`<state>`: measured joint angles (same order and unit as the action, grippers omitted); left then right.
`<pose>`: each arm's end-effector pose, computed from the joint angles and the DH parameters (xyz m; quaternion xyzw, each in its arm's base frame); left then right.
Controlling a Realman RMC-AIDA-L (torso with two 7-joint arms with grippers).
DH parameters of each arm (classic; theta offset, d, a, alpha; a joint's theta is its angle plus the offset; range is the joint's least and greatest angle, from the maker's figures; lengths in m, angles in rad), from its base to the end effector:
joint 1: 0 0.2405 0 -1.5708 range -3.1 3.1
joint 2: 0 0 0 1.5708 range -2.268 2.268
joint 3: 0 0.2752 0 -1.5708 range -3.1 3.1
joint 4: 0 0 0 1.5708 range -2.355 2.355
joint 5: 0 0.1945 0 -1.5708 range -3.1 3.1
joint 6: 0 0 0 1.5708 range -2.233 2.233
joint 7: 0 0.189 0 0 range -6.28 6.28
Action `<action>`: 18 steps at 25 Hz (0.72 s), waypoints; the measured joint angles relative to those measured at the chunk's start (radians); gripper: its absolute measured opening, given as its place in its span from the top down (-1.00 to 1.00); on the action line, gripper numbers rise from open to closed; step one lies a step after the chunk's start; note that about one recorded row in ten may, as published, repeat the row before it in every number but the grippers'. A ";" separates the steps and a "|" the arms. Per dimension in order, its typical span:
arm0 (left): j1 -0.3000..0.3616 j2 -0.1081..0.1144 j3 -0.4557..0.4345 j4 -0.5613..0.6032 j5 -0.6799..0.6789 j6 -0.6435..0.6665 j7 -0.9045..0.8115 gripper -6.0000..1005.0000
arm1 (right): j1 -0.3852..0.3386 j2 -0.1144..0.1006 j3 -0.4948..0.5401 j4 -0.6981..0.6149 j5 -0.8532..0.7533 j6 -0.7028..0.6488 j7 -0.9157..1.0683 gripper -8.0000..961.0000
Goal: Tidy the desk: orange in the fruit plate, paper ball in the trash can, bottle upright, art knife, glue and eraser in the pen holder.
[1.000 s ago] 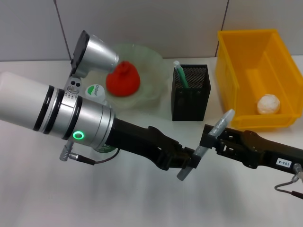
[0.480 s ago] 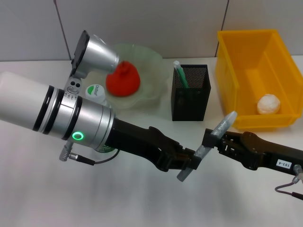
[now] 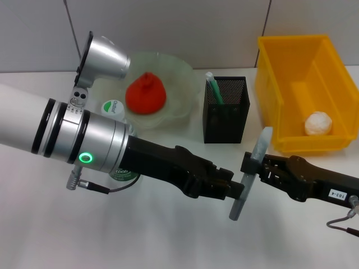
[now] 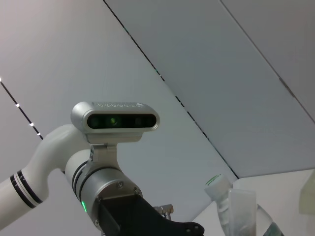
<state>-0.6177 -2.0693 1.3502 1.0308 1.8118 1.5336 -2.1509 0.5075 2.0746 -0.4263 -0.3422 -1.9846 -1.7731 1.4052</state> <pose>-0.1341 0.3236 -0.0875 0.9512 0.2705 0.1329 0.0656 0.2348 0.2988 -0.0510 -0.8444 0.3324 0.4180 0.0429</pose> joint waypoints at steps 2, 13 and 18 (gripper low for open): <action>0.000 0.000 0.000 0.000 0.000 0.001 -0.002 0.46 | 0.000 0.000 0.000 0.000 0.000 -0.001 0.000 0.64; 0.103 0.004 -0.125 0.010 0.001 0.012 0.141 -0.45 | -0.006 -0.010 0.010 -0.101 0.011 -0.009 0.021 0.68; 0.191 0.001 -0.192 0.009 -0.015 0.011 0.300 -0.62 | 0.014 -0.027 0.010 -0.286 0.082 -0.012 0.074 0.68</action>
<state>-0.4265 -2.0685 1.1580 1.0398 1.7973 1.5443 -1.8505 0.5215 2.0474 -0.4158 -0.6286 -1.9025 -1.7850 1.4790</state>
